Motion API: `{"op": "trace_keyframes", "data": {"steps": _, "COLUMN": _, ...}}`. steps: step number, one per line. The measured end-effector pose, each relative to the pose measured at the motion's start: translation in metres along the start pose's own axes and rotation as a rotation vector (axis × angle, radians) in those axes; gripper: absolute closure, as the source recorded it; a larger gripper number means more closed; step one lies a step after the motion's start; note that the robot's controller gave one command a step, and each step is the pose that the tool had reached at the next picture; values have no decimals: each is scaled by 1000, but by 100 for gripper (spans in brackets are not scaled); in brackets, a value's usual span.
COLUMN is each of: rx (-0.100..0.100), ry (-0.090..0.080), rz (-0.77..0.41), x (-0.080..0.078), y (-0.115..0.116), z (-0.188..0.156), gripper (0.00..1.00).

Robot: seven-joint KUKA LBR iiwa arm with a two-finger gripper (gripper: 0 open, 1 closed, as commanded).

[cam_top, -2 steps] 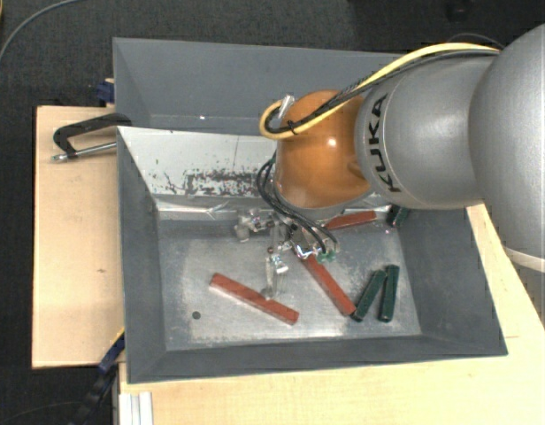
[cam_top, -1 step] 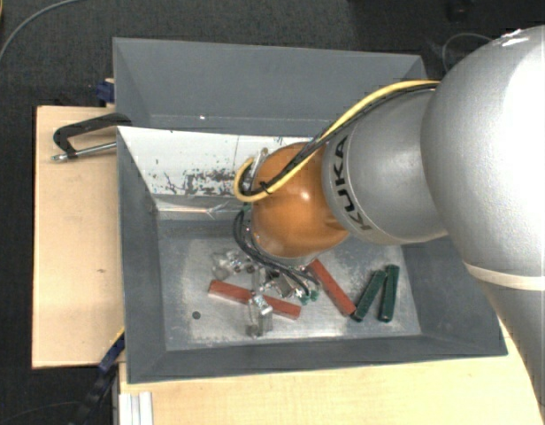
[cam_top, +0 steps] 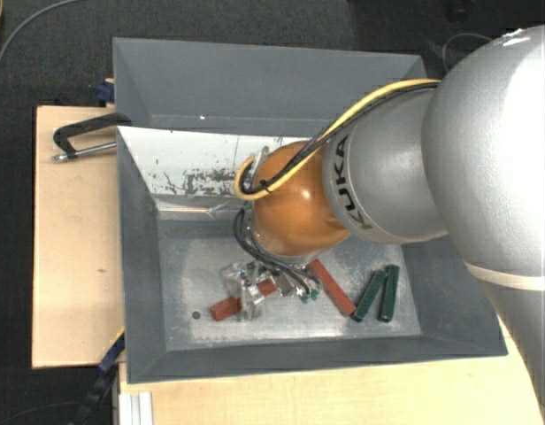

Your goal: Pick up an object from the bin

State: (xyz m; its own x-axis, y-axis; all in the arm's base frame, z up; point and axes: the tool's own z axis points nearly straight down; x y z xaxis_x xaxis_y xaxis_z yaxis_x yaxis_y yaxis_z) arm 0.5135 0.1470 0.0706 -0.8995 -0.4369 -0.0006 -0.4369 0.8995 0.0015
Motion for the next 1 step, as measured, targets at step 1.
{"op": "trace_keyframes", "data": {"steps": 1, "rx": 5, "ry": -12, "rz": -217, "x": -3, "y": -15, "z": -130, "gripper": 100}}
